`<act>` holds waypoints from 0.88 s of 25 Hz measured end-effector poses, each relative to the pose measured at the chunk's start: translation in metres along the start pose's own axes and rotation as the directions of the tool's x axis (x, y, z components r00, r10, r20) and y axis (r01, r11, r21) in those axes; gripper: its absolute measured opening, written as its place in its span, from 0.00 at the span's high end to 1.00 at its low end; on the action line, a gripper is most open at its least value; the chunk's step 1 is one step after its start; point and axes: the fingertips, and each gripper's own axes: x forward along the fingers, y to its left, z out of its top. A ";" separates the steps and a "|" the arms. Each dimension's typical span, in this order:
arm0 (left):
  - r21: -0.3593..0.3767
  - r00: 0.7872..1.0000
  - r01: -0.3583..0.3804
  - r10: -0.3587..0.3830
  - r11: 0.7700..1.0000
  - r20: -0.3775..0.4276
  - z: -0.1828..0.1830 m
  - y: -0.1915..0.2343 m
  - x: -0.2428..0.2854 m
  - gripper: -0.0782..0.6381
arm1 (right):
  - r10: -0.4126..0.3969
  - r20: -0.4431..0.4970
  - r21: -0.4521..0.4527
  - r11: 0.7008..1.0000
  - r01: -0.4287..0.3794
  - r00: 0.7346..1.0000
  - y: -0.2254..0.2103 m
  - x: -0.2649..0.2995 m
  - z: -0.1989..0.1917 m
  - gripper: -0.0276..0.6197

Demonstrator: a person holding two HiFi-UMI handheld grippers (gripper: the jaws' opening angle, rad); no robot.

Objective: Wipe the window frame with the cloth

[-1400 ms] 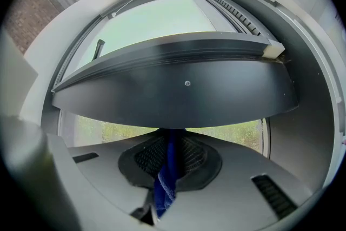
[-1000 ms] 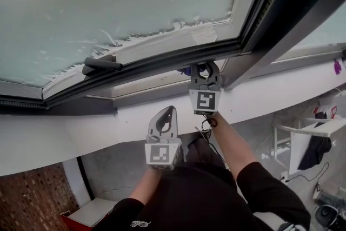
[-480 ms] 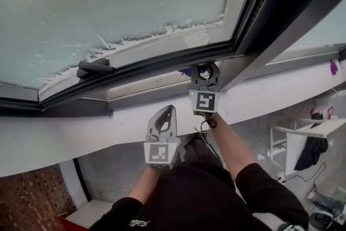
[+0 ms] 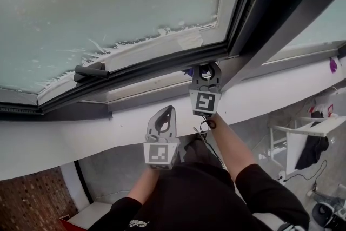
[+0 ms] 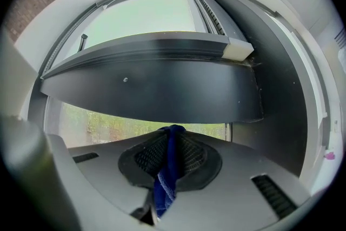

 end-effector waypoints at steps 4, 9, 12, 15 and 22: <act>0.015 1.000 0.020 -0.020 1.000 -0.002 0.000 -0.004 0.003 0.88 | -0.034 -0.012 -0.004 0.999 0.034 0.999 -0.011 -0.001 -0.002 0.92; 0.022 0.999 0.034 -0.034 0.999 0.007 0.004 -0.007 0.007 0.88 | -0.078 -0.028 -0.031 0.997 0.077 0.997 -0.019 -0.001 -0.004 0.92; 0.023 0.999 0.042 -0.042 0.999 0.004 0.005 -0.008 0.008 0.89 | -0.103 -0.050 -0.056 0.993 0.100 0.993 -0.022 -0.001 -0.004 0.92; 0.028 0.999 0.049 -0.049 0.998 0.000 0.005 -0.007 0.009 0.88 | -0.130 -0.065 -0.067 0.990 0.126 0.989 -0.027 -0.001 -0.006 0.92; 0.043 0.997 0.072 -0.072 0.996 -0.016 0.003 -0.005 0.015 0.88 | -0.221 -0.098 -0.095 0.973 0.211 0.970 -0.043 -0.004 -0.015 0.92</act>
